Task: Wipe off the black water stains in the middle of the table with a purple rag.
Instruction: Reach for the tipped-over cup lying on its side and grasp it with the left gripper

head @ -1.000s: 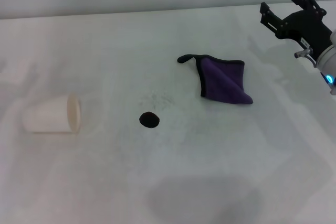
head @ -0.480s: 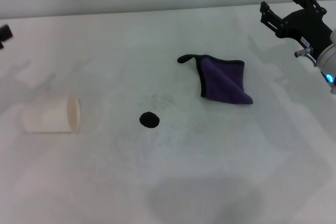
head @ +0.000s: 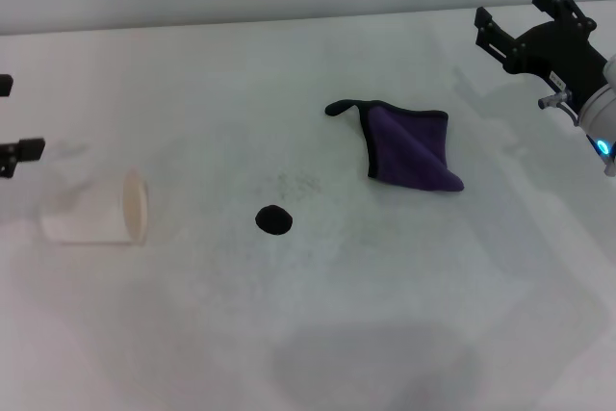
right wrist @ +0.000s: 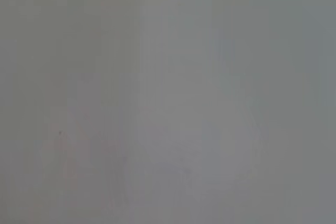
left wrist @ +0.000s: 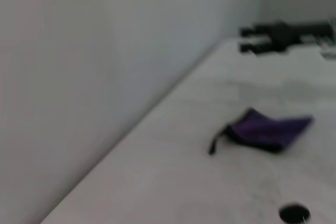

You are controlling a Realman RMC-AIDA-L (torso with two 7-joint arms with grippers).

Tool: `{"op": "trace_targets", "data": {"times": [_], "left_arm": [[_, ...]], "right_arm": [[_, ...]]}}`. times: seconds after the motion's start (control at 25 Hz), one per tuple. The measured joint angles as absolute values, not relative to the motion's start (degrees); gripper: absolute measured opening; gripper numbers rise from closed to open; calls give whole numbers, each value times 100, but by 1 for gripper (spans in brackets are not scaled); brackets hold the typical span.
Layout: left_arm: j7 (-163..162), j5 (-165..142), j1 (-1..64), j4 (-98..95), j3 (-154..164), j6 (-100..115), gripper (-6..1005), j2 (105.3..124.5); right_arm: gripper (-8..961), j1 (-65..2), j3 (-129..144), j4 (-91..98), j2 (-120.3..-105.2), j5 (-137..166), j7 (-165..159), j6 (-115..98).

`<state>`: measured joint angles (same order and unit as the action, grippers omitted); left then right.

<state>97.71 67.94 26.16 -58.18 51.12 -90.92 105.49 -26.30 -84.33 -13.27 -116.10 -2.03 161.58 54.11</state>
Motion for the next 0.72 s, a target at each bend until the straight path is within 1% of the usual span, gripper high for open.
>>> {"op": "trace_targets", "data": {"times": [0.08, 0.2, 0.36, 0.44, 0.52, 0.6, 0.72], "left_arm": [[9802, 6484, 2620, -6276, 5120, -9266, 875, 10617], [9804, 6081, 2628, -6829, 5156, -9373, 875, 10773], [9805, 5244, 2746, -7339, 5299, -9385, 875, 11092], [9805, 4799, 2849, -7394, 5412, -9368, 875, 11268], [9805, 4457, 2934, -7388, 5484, -9311, 874, 11394], [9805, 3969, 3026, -7374, 5626, -9171, 874, 11583], [9802, 3510, 3074, -7374, 5927, -8979, 874, 11754]], "right_arm": [[875, -2629, -8440, -1327, -11610, -203, 16148, 5411], [875, -2628, -8452, -1327, -11611, -202, 16148, 5411], [875, -2628, -8459, -1327, -11616, -202, 16136, 5412], [875, -2628, -8464, -1329, -11619, -202, 16134, 5413], [875, -2636, -8464, -1334, -11619, -202, 16129, 5413], [875, -2642, -8461, -1336, -11619, -202, 16123, 5415], [875, -2644, -8455, -1336, -11619, -202, 16115, 5414]]}}
